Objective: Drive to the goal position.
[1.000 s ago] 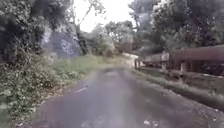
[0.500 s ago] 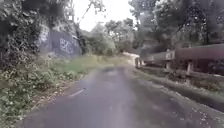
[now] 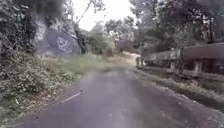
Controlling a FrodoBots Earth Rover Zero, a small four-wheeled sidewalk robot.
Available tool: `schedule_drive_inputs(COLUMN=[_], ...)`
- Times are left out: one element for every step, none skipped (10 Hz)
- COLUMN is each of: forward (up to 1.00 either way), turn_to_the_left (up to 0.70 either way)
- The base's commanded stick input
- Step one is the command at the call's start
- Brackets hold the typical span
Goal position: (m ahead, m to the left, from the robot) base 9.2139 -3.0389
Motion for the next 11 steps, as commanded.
schedule_drive_inputs(forward=[0.45, 0.45, 0.45, 0.45, 0.45, 0.45, 0.45, 0.45, 0.45, 0.45, 0.45], turn_to_the_left=[0.02, -0.14, -0.26, -0.24, 0.02, 0.02, 0.03, 0.03, 0.02, 0.02, 0.02])
